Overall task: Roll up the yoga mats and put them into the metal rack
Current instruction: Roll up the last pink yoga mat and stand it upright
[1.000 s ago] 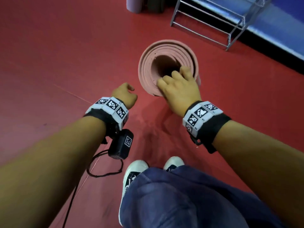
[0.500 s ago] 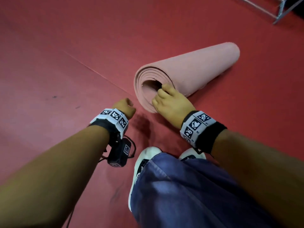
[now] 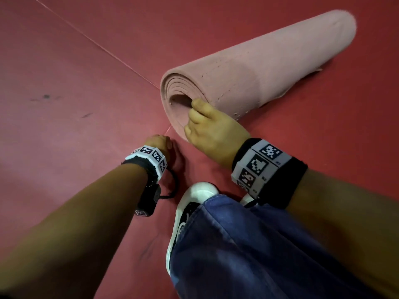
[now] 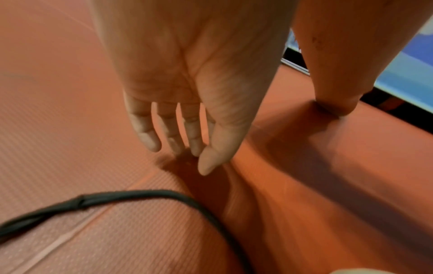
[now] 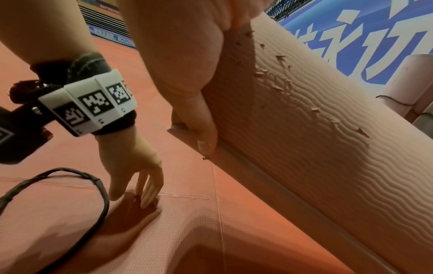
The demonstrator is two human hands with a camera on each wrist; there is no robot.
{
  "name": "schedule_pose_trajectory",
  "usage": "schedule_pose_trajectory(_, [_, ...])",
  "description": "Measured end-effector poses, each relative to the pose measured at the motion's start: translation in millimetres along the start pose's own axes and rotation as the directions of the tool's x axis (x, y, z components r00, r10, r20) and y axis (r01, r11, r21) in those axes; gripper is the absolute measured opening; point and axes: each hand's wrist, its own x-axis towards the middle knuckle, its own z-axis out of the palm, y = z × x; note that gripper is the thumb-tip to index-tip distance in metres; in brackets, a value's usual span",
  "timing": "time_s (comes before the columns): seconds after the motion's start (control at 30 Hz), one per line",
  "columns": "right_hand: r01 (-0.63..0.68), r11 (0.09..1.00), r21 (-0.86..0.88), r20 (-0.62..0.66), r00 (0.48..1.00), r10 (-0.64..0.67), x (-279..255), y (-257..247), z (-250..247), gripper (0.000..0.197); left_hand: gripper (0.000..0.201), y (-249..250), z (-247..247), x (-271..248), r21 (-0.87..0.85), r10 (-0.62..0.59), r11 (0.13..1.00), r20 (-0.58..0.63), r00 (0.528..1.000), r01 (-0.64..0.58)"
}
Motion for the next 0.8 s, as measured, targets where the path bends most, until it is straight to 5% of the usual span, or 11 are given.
schedule_pose_trajectory(0.1, [-0.018, 1.000, 0.023, -0.092, 0.996, 0.020, 1.4, -3.4, 5.7, 0.028, 0.028, -6.9, 7.5, 2.8, 0.012, -0.051, 0.999, 0.041, 0.998, 0.051])
schedule_pose_trajectory(0.37, [0.010, 0.999, 0.047, -0.185, 0.983, -0.001, 2.4, -5.8, 9.6, 0.030, 0.031, -18.8, 20.3, 9.4, -0.196, -0.185, 0.961, 0.071, 0.980, 0.196])
schedule_pose_trajectory(0.7, [0.023, 0.999, 0.032, -0.178, 0.984, -0.017, 2.2, -1.1, 5.7, 0.014, 0.033, -9.6, 6.1, 6.2, 0.146, -0.118, 0.984, 0.127, 0.985, 0.099])
schedule_pose_trajectory(0.8, [0.029, 0.998, 0.047, -0.152, 0.988, -0.022, -0.3, -1.2, 4.4, 0.018, 0.032, -8.8, 0.9, 0.0, 0.308, -0.023, 0.951, 0.155, 0.988, -0.026])
